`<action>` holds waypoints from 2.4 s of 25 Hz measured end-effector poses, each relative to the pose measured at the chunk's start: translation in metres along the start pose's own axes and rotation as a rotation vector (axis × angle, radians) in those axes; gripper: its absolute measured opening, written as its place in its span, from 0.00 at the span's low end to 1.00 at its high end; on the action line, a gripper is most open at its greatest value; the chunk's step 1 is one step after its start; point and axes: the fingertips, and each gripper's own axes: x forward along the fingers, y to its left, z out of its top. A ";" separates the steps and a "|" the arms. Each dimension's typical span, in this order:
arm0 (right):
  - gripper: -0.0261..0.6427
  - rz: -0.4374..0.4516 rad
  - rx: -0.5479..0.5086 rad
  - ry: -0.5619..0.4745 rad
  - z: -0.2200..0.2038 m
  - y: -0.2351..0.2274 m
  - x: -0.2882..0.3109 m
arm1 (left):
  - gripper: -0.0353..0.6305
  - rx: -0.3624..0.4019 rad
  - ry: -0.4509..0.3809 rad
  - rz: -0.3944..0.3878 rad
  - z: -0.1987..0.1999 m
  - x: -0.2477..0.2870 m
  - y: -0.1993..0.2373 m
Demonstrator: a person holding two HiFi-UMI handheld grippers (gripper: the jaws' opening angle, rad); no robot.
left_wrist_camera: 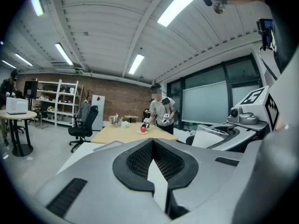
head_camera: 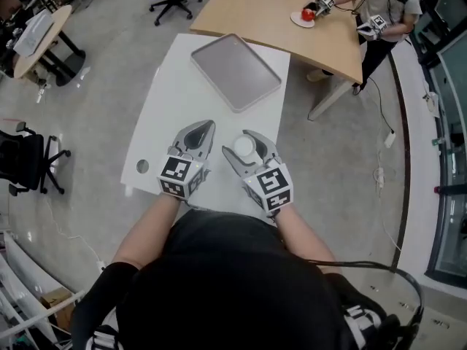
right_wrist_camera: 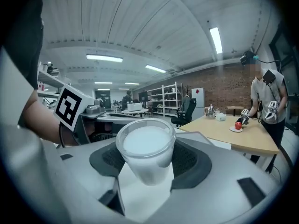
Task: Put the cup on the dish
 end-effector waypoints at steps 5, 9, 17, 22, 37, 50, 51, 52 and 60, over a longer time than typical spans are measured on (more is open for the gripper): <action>0.44 -0.042 -0.007 -0.048 0.038 -0.020 -0.023 | 0.06 0.053 -0.041 -0.030 0.036 0.011 -0.020; 0.44 -0.030 0.007 -0.070 0.055 -0.017 -0.034 | 0.06 0.068 -0.068 -0.053 0.047 0.010 -0.033; 0.44 -0.024 0.016 -0.077 0.089 -0.015 -0.045 | 0.06 0.035 -0.127 -0.089 0.107 0.005 -0.028; 0.44 -0.016 0.011 -0.089 0.116 -0.020 -0.037 | 0.06 0.026 -0.135 -0.101 0.140 0.010 -0.020; 0.44 -0.081 0.028 -0.072 0.134 -0.039 0.011 | 0.06 -0.052 -0.079 -0.205 0.119 0.041 0.019; 0.44 -0.132 0.037 -0.090 0.136 -0.078 0.038 | 0.06 -0.031 -0.099 -0.218 0.113 0.076 0.037; 0.44 -0.129 0.036 -0.095 0.139 -0.083 0.040 | 0.06 -0.024 -0.108 -0.207 0.116 0.079 0.040; 0.44 -0.125 0.038 -0.096 0.140 -0.087 0.042 | 0.06 -0.026 -0.110 -0.199 0.116 0.082 0.042; 0.44 -0.080 0.059 -0.063 0.134 -0.100 0.054 | 0.06 -0.069 -0.083 -0.164 0.109 0.095 0.048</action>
